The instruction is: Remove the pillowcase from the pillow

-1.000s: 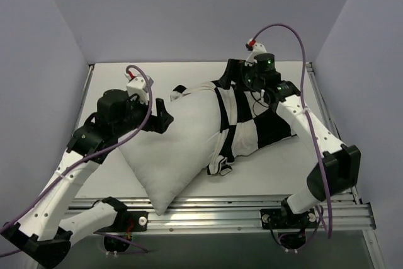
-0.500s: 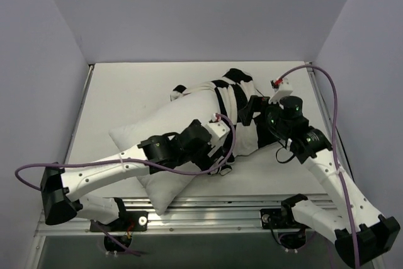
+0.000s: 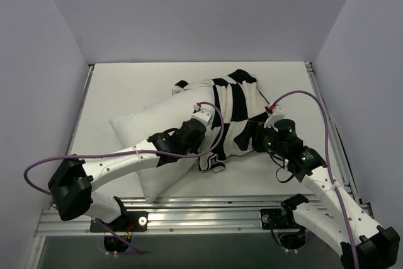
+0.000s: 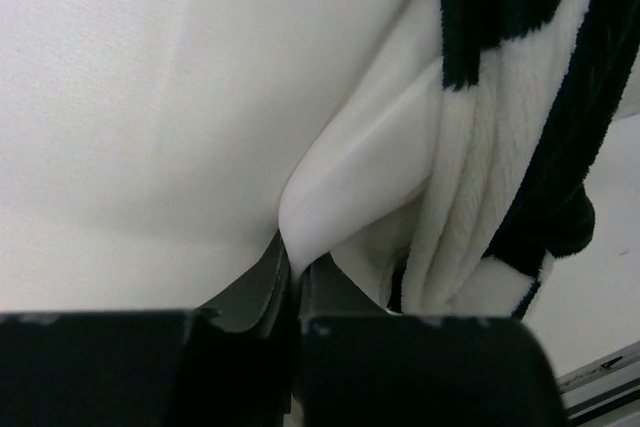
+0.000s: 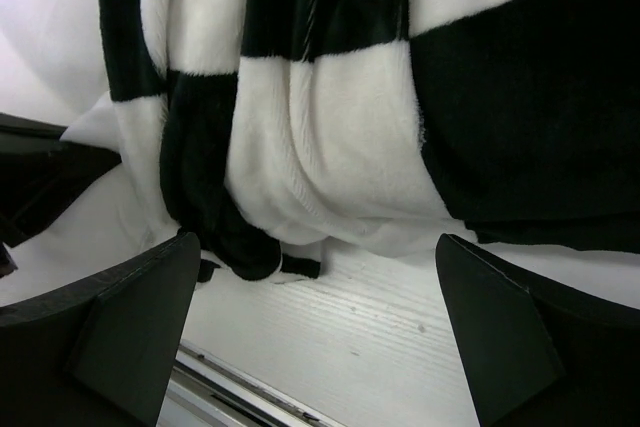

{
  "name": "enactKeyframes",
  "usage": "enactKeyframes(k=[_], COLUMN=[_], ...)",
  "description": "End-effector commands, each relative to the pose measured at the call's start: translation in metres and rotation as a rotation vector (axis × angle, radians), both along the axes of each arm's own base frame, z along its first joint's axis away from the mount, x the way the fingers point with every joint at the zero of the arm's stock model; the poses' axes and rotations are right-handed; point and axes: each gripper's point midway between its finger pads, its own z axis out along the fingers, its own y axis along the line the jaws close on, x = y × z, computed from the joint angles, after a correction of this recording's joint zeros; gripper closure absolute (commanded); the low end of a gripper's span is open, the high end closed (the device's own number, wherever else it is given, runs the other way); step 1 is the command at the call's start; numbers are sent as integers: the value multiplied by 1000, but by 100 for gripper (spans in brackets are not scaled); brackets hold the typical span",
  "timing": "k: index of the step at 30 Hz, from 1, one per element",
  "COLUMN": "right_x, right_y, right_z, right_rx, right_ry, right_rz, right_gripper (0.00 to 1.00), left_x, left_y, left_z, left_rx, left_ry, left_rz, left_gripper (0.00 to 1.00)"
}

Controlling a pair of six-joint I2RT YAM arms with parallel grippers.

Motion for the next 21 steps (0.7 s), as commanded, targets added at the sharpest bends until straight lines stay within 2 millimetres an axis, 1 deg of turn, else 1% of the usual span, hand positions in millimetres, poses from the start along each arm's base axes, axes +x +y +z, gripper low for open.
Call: enactKeyframes(k=[1, 3, 4, 5, 6, 7, 8, 9, 10, 11, 12, 13, 14, 16, 17, 19, 20, 21], right_x=[-1, -4, -4, -7, -6, -4, -11, -11, -11, -7, -9, -8, -3, 4, 8, 14, 18, 23], right_y=[21, 31, 35, 47, 54, 55, 68, 74, 80, 79, 88, 90, 91, 95, 95, 101, 105, 108], right_z=[-1, -10, -12, -12, -9, -10, -10, -13, -10, -12, -15, -15, -23, -25, -33, -30, -29, -24], right_rx=[82, 84, 86, 88, 89, 71, 59, 43, 41, 16, 7, 8, -7, -14, -41, -34, -41, -32], right_ry=[-4, 19, 27, 19, 5, -4, -8, -7, -17, -32, -32, -34, -24, -26, -16, -38, -46, -64], right_rz=[48, 72, 64, 95, 104, 76, 108, 105, 100, 62, 68, 55, 33, 9, -6, -3, -1, -2], right_gripper=[0, 0, 0, 0, 0, 0, 0, 0, 0, 0, 0, 0, 1, 3, 3, 5, 8, 10], left_x=[6, 5, 8, 7, 7, 10, 10, 11, 14, 16, 15, 16, 17, 17, 17, 17, 16, 15], left_y=[-5, -7, -11, -13, -14, -17, -19, -17, -20, -21, -21, -23, -25, -25, -24, -23, -20, -18], left_z=[0, 10, 20, 26, 36, 49, 56, 62, 76, 82, 85, 90, 98, 105, 109, 111, 112, 109], left_rx=[-81, -100, -121, -135, -152, -177, -188, -193, -219, -226, -223, -232, -243, -250, -258, -259, -261, -256], left_ry=[19, 16, 6, 2, -6, -18, -23, -23, -36, -39, -33, -36, -43, -49, -56, -58, -59, -54], left_rz=[20, 10, 8, 2, -3, -5, -8, -5, -2, -2, -9, -11, -14, -21, -21, -21, -18, -17], left_gripper=[98, 98, 98, 98, 98, 98, 98, 98, 98, 98, 98, 98, 98, 98, 98, 98, 98, 98])
